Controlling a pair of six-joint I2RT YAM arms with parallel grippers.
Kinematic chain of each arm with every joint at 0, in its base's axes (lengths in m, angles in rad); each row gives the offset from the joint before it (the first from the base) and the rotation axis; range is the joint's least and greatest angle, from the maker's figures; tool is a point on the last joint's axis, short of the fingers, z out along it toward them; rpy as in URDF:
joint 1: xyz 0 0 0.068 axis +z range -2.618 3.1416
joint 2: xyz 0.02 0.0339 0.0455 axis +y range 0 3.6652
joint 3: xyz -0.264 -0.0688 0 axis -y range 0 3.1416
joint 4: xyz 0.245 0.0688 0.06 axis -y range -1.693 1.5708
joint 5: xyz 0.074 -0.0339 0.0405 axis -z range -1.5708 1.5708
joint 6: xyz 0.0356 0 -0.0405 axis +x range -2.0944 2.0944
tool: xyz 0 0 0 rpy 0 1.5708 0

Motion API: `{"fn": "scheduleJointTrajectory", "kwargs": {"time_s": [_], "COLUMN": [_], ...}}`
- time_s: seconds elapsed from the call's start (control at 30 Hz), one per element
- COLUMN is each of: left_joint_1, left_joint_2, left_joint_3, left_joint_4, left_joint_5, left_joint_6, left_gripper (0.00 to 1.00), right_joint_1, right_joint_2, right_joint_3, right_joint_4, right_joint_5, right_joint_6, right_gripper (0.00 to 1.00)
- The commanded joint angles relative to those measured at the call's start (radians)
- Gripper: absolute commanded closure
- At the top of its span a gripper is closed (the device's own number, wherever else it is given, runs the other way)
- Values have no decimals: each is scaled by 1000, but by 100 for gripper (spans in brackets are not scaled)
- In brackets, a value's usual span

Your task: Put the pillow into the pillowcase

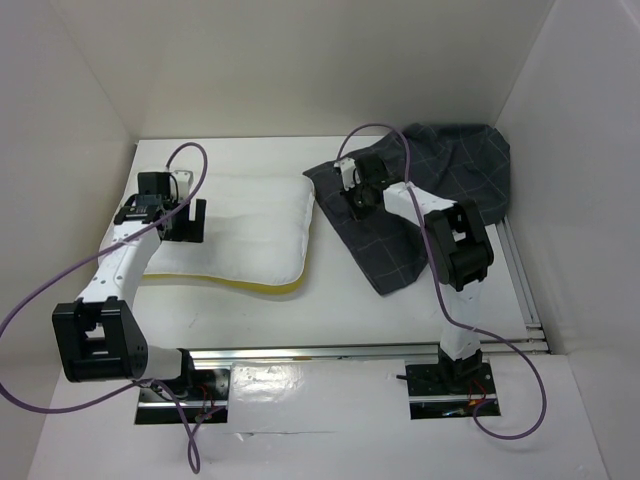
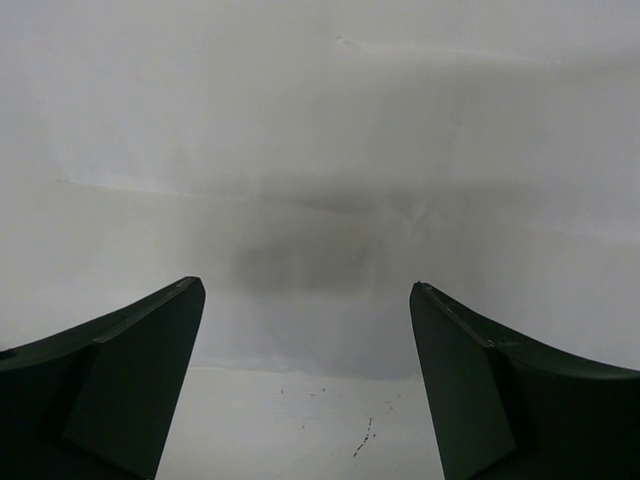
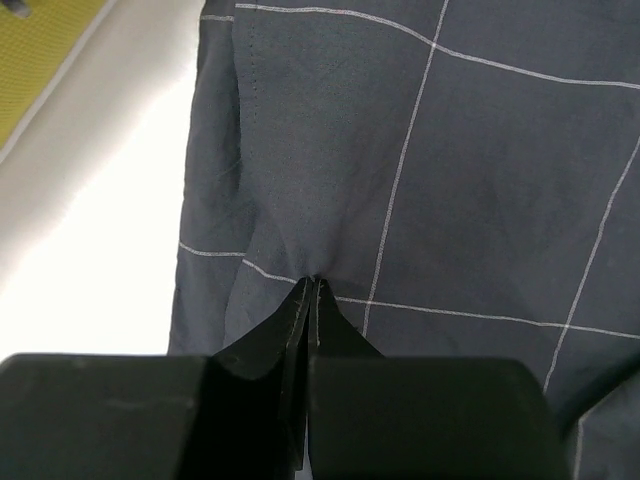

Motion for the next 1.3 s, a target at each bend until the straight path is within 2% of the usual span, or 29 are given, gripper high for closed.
{"fn": "scheduleJointTrajectory", "kwargs": {"time_s": [0.0,0.43,0.7,0.87,0.9,0.93,1.03,1.07,1.1,1.17,1.27], "left_joint_1": [1,1,1,1,1,1,1,1,1,1,1], "left_joint_2": [16,36,56,65,65,65,65,65,65,65,65], "left_joint_3": [22,40,58,58,58,58,58,58,58,58,58], "left_joint_4": [13,13,13,13,13,13,13,13,13,13,13], "left_joint_5": [-6,23,32,32,32,32,32,41,41,41,41], "left_joint_6": [13,13,4,4,4,4,4,4,4,4,4], "left_gripper": [2,2,2,2,2,2,2,2,2,2,2], "right_joint_1": [2,-108,-235,-257,-257,-257,-257,-257,-243,-232,-190], "right_joint_2": [-31,-133,-133,-85,-72,-59,-59,-70,-80,-125,-183], "right_joint_3": [24,67,25,34,45,59,59,59,59,21,-9], "right_joint_4": [-21,-77,-67,-100,-123,-134,-134,-134,-122,-84,-56], "right_joint_5": [-43,-95,-95,-136,-164,-176,-185,-185,-163,-150,-139], "right_joint_6": [-3,-3,6,6,18,18,31,31,31,21,-5], "right_gripper": [100,100,100,100,97,90,81,75,64,54,50]}}
